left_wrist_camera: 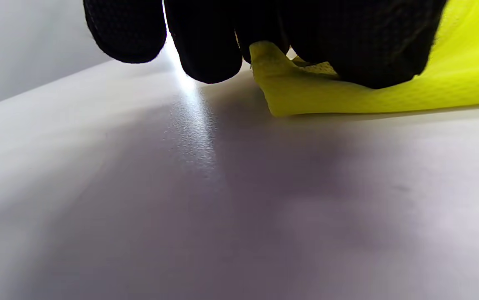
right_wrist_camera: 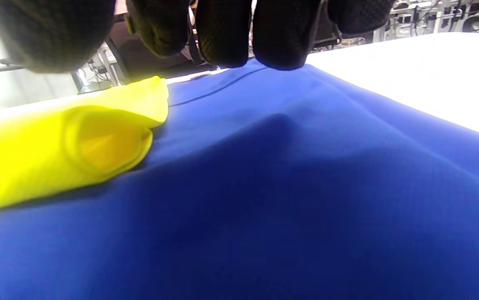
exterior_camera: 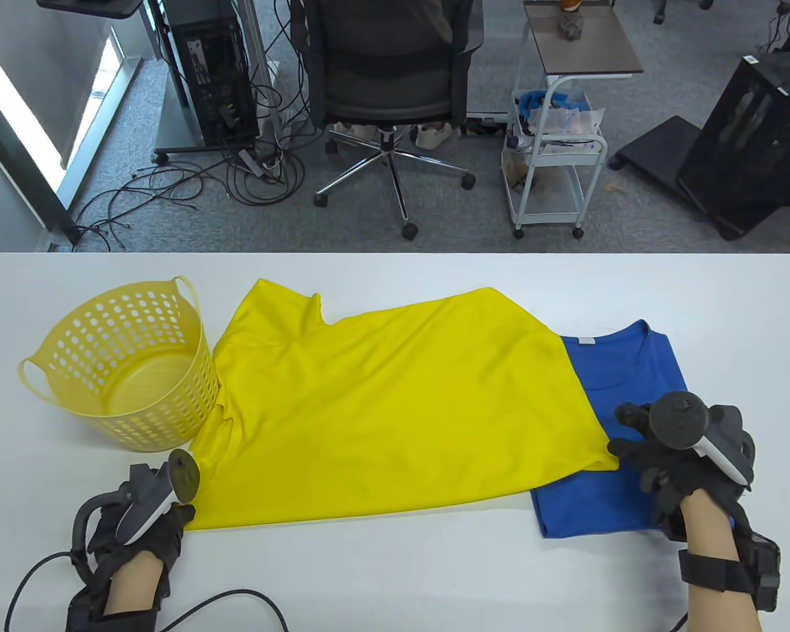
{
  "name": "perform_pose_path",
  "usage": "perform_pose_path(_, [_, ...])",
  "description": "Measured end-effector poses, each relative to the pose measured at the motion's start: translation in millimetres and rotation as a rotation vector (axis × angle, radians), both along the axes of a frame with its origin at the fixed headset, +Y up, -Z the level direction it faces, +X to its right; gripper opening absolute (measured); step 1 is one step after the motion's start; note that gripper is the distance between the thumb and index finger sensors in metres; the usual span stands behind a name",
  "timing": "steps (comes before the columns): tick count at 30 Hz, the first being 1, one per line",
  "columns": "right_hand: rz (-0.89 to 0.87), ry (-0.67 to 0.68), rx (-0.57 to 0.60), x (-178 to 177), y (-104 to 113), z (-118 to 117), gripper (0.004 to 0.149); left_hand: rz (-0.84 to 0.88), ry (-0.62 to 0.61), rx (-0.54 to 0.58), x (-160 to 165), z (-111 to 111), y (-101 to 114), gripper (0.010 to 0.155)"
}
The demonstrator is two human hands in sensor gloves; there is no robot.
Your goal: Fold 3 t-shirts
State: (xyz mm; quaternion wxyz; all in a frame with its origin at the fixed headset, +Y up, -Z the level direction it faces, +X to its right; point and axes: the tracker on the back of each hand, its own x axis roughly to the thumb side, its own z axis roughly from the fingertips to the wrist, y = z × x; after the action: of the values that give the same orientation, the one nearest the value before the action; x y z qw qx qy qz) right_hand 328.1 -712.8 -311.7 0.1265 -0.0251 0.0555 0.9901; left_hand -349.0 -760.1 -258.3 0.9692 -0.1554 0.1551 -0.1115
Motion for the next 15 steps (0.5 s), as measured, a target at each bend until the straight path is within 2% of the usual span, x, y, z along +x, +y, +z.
perform_pose_path(3, [0.013, 0.036, 0.007, -10, 3, 0, 0.066, 0.014, -0.018, 0.047, 4, 2, 6, 0.056])
perform_pose_path(6, [0.025, 0.059, 0.012, -19, 4, 1, 0.068, 0.093, -0.081, 0.135, 19, 5, 16, 0.059])
perform_pose_path(7, [0.030, 0.072, 0.012, -22, 5, 0, 0.069, 0.113, -0.117, 0.132, 28, 4, 19, 0.060])
perform_pose_path(12, [0.066, 0.112, 0.013, -36, 5, 1, 0.071, 0.190, -0.259, 0.156, 93, -3, 33, 0.062])
perform_pose_path(14, [0.095, 0.140, 0.021, -45, 4, 1, 0.071, 0.234, -0.329, 0.091, 139, -9, 34, 0.060])
perform_pose_path(15, [0.104, 0.145, 0.024, -47, 3, 2, 0.071, 0.233, -0.338, 0.075, 149, -10, 34, 0.059])
